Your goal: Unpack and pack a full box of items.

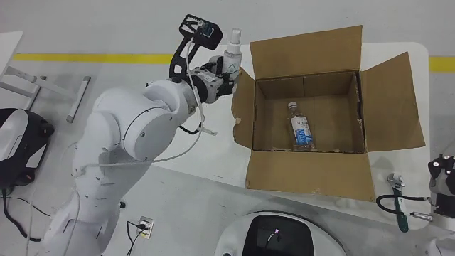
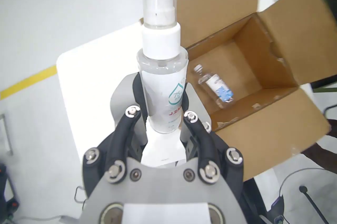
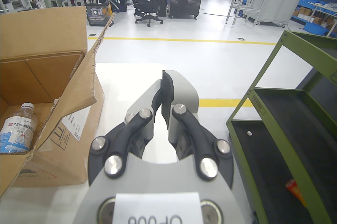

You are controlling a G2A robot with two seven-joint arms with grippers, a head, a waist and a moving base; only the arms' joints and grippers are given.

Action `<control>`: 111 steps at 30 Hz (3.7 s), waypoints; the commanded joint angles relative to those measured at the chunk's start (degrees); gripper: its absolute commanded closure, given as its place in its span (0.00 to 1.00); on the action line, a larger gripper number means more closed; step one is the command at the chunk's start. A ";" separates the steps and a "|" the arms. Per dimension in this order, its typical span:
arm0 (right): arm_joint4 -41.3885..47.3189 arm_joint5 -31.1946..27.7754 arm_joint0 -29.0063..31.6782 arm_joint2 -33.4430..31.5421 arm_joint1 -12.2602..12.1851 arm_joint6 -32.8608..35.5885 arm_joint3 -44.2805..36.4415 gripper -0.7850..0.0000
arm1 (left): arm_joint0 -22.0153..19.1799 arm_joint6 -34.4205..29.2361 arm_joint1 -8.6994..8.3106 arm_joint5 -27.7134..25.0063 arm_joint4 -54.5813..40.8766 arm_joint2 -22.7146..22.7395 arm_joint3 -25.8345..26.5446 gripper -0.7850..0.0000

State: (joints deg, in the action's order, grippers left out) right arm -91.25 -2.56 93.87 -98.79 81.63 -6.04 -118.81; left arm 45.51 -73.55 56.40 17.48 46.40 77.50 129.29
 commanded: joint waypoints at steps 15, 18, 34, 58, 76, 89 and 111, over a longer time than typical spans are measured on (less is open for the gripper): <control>0.00 0.00 0.00 0.00 0.00 0.00 0.00 1.00 | -19.19 5.87 5.68 0.60 -17.48 -27.37 -16.12 1.00; 0.00 0.00 0.00 0.00 0.00 0.00 0.00 1.00 | -19.67 7.72 6.93 2.24 -19.56 -31.21 -19.92 1.00; 0.00 0.00 0.00 0.00 0.00 0.00 0.00 1.00 | -21.73 8.66 11.25 17.29 -29.82 -36.26 -40.58 1.00; 0.00 0.00 0.00 0.00 0.00 0.00 0.00 1.00 | -20.87 11.48 12.73 24.72 -31.66 -36.82 -48.55 0.00; -0.86 -1.53 0.29 -0.63 -0.24 1.30 -0.70 1.00 | -21.10 8.77 11.50 14.90 -26.87 -35.09 -39.39 0.00; -3.19 -21.42 3.74 -10.35 -2.41 25.10 -7.76 1.00 | -16.85 1.08 7.54 -0.51 -7.19 -32.10 -20.04 0.00; -12.86 -29.27 4.67 -8.90 -3.81 34.48 -11.89 1.00 | -2.28 7.45 3.50 -5.04 3.79 -11.54 -4.48 0.00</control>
State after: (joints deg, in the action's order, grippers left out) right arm -101.14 -32.40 98.75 -108.32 77.90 26.22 -130.19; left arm 42.54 -66.25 60.05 12.43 50.07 64.52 124.57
